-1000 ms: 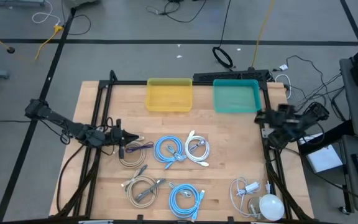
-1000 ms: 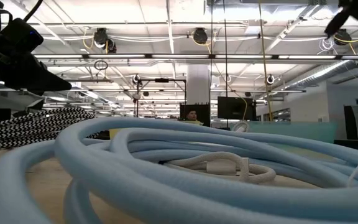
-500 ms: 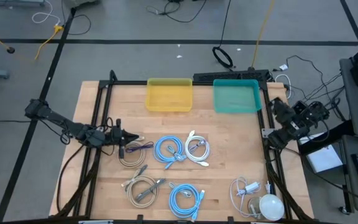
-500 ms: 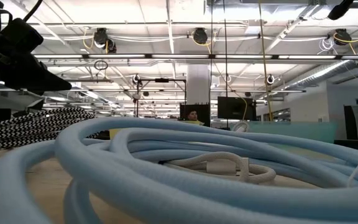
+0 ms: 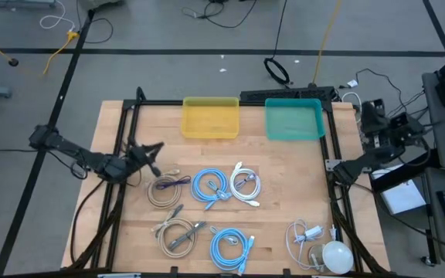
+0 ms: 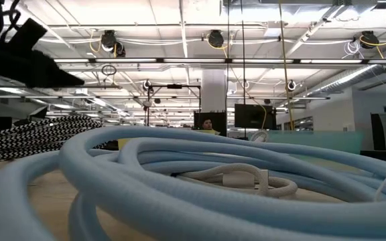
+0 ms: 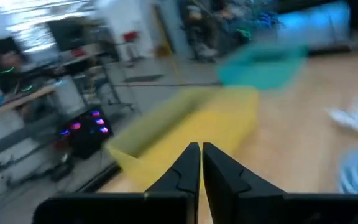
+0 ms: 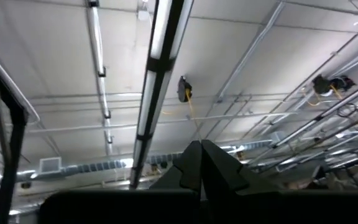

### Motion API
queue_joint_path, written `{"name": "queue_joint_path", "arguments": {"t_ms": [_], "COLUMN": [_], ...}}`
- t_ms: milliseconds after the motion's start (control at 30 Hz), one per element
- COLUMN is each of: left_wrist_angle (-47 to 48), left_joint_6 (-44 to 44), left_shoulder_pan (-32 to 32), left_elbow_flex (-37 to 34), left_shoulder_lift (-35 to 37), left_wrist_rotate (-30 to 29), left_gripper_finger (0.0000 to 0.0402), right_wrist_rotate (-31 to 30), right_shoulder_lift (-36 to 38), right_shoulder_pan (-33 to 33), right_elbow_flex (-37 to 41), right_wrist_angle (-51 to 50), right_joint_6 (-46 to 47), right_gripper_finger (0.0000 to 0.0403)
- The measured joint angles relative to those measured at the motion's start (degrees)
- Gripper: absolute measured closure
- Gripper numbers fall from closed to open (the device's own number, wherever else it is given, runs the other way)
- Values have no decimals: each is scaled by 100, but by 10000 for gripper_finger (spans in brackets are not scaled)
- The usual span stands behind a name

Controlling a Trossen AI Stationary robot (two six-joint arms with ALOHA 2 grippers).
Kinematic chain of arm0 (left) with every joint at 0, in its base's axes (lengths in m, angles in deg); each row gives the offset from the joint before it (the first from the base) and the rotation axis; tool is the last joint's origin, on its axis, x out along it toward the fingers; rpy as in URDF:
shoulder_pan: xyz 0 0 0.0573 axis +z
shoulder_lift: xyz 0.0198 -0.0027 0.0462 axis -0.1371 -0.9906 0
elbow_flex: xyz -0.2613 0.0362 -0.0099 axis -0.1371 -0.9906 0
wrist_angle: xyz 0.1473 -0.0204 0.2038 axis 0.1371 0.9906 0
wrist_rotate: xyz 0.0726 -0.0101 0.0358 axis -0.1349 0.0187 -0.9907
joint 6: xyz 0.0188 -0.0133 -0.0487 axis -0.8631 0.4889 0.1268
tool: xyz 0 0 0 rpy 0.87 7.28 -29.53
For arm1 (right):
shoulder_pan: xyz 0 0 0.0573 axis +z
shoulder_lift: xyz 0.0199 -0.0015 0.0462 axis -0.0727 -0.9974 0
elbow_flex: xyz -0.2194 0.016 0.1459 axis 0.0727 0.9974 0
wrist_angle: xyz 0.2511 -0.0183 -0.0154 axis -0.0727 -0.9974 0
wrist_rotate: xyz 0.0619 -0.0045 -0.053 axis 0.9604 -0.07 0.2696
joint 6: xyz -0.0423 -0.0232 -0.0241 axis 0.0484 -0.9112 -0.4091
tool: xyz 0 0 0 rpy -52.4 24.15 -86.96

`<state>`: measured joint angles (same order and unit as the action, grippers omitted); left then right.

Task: Pick & Place USB Port
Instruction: Put the top gray charger cable into the green bin

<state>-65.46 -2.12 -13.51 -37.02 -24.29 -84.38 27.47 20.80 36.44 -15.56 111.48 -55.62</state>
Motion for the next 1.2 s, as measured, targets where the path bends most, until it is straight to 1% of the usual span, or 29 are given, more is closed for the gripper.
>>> {"name": "queue_joint_path", "arguments": {"t_ms": [67,133,233,300,333,400,433,500,600,667,733,833,867,900,933,967,1033,1100,1133,1167,1200], "left_wrist_angle": [-1026,-2245,-4128,-5118,-5509,-6002,-6088,-5904,-4838,-3671,-2137,544,1440,2375,3381,4355,6031,7266,7772,8192,8534], "left_joint_6": [633,1441,2898,3606,3770,3833,3791,3690,3512,3439,3168,2167,1836,1696,1702,1784,1965,2100,2148,2173,2195], "left_shoulder_pan": [135,318,682,946,1076,1310,1406,1547,1613,1613,1628,1650,1655,1655,1655,1661,1715,1832,1905,1980,2059], "left_elbow_flex": [0,0,0,2,4,84,167,420,1042,1725,2634,4316,4884,5461,5981,6454,7235,7754,7935,8047,8114], "left_shoulder_lift": [1,1,3,3,3,3,3,3,1,-1,-63,-458,-672,-941,-1223,-1507,-2110,-2625,-2867,-3083,-3274], "left_wrist_rotate": [45,41,-125,-11,200,771,1059,1404,1692,1882,2129,2589,2695,2669,2509,2394,2389,2501,2662,2838,2989], "left_gripper_finger": [378,378,378,378,378,378,378,378,378,378,378,378,378,378,378,378,378,378,378,378,378], "right_wrist_rotate": [-36,-26,-11,3,11,115,211,317,275,255,70,-512,-798,-1175,-1623,-2156,-3335,-4358,-4730,-4941,-4989], "right_shoulder_lift": [-126,-253,-474,-622,-688,-809,-864,-969,-1064,-1115,-1159,-1171,-1171,-1171,-1171,-1171,-1171,-1202,-1241,-1291,-1349], "right_shoulder_pan": [2,2,0,0,2,0,2,2,0,0,2,2,2,2,2,2,2,21,43,76,112], "right_elbow_flex": [-68,-102,-148,-170,-185,-215,-229,-263,-324,-326,-326,-326,-326,-326,-326,-328,-328,-328,-328,-326,-326], "right_wrist_angle": [4,67,393,656,781,971,1044,1131,1137,1145,1118,875,728,552,338,54,-652,-1500,-1893,-2204,-2387], "right_joint_6": [-172,-344,-509,-522,-570,-710,-804,-943,-891,-876,-878,-842,-866,-897,-902,-900,-753,-325,-34,231,452], "right_gripper_finger": [398,398,398,398,398,398,398,399,399,399,399,399,399,399,399,399,399,399,399,399,399]}}
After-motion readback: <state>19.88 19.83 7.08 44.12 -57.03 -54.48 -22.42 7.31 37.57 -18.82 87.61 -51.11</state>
